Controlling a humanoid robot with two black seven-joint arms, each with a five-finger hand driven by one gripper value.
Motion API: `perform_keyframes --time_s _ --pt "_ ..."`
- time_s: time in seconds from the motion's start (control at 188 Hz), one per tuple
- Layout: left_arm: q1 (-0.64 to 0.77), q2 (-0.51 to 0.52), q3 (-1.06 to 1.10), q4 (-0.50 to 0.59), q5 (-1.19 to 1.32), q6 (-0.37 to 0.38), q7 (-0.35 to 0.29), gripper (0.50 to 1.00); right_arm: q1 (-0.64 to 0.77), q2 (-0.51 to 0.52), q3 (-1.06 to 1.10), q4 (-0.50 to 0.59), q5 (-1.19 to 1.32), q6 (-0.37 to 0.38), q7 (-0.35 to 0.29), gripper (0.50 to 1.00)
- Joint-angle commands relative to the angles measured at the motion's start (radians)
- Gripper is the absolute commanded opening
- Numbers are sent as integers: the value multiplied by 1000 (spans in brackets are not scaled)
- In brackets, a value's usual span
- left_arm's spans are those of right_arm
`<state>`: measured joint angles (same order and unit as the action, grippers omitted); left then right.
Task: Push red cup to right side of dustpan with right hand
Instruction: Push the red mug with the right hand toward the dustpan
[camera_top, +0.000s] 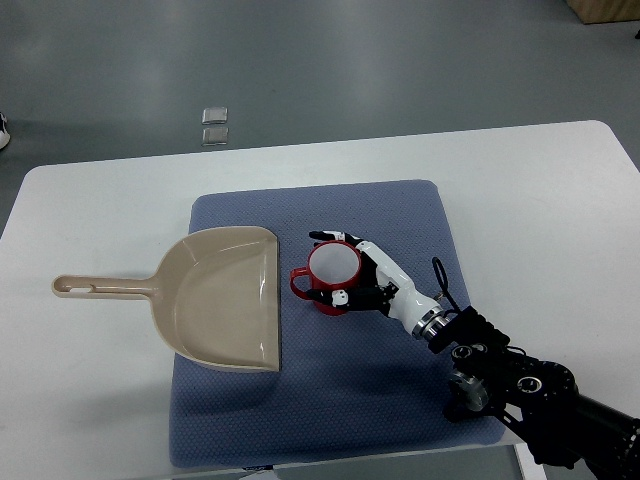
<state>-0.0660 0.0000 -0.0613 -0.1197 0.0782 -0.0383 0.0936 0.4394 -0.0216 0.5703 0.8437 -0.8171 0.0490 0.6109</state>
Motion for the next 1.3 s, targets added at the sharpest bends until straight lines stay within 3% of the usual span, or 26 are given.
perform_keyframes --time_s 0.0,1.068,1.297 --pt "0 0 0 0 0 0 0 1000 -1 3 -1 0 1 0 0 926" --pt "0 0 0 0 0 0 0 1000 10 22 -64 0 -7 -5 0 924" --pt "0 0 0 0 0 0 0 1000 36 22 -86 0 -7 -37 0 924"
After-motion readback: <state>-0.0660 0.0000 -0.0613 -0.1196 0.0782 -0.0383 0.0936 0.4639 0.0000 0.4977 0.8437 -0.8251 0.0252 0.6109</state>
